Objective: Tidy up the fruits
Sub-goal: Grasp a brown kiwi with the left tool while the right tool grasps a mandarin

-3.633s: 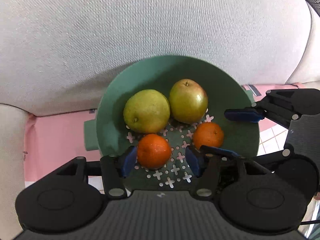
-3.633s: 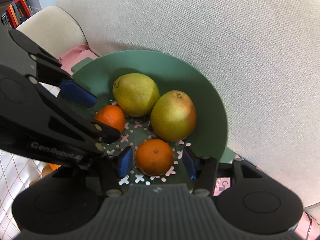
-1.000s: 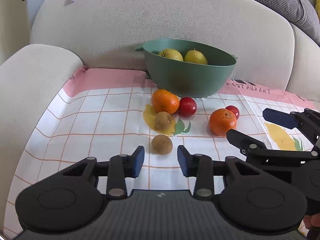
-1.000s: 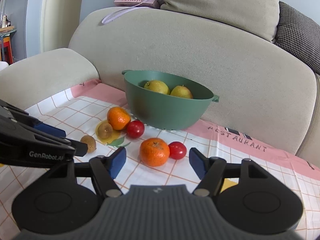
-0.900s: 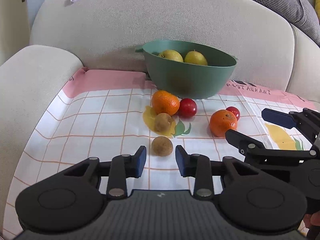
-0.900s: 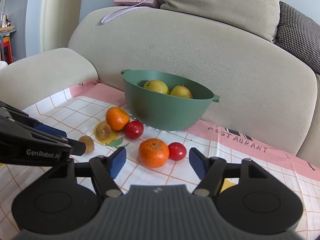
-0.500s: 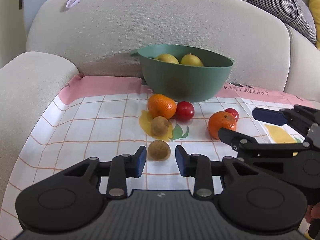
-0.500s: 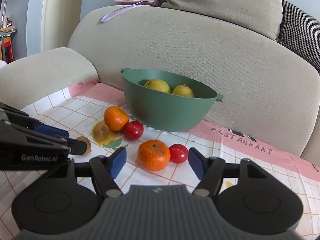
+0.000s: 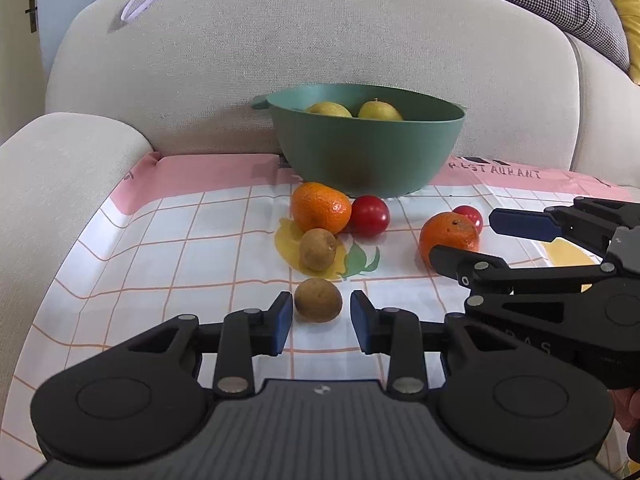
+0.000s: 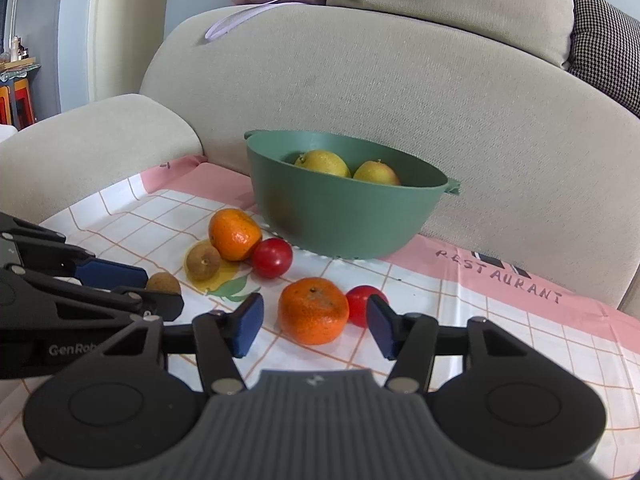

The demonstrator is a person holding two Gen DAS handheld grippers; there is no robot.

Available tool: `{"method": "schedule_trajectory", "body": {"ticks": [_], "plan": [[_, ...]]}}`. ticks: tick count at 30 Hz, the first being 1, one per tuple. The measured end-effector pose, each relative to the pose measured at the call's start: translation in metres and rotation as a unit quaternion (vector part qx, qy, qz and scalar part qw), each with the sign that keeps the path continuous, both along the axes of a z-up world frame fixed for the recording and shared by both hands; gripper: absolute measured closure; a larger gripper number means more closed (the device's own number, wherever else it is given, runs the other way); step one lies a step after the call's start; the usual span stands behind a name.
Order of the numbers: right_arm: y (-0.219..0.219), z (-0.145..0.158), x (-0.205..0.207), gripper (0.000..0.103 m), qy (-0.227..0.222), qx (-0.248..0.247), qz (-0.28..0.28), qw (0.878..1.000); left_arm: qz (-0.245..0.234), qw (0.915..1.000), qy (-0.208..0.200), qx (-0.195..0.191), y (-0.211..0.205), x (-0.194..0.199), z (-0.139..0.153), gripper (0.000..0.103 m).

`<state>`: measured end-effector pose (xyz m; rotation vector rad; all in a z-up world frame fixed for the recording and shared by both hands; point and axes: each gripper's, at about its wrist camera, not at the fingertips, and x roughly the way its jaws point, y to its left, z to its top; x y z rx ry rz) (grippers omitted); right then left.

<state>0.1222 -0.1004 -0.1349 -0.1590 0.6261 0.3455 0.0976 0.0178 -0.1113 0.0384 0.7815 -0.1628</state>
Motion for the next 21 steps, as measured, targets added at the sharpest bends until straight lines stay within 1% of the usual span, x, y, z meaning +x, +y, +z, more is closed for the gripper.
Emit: {"method": "schedule_trajectory", "body": {"ticks": [11,16,21], "plan": [[0.001,-0.008,0.008,0.050,0.012,0.007,0.002,1.000,-0.009,0.9999,0.003,0.006,0.000,0.004,-0.003,0.064],[0.002,-0.011,0.009,0.052,0.019,0.008,0.007,1.000,-0.008,0.9999,0.007,0.003,0.001,0.005,-0.003,0.070],[0.002,-0.011,0.010,0.058,0.020,0.008,0.005,1.000,-0.009,0.9999,0.009,0.002,0.001,0.005,-0.003,0.072]]}}
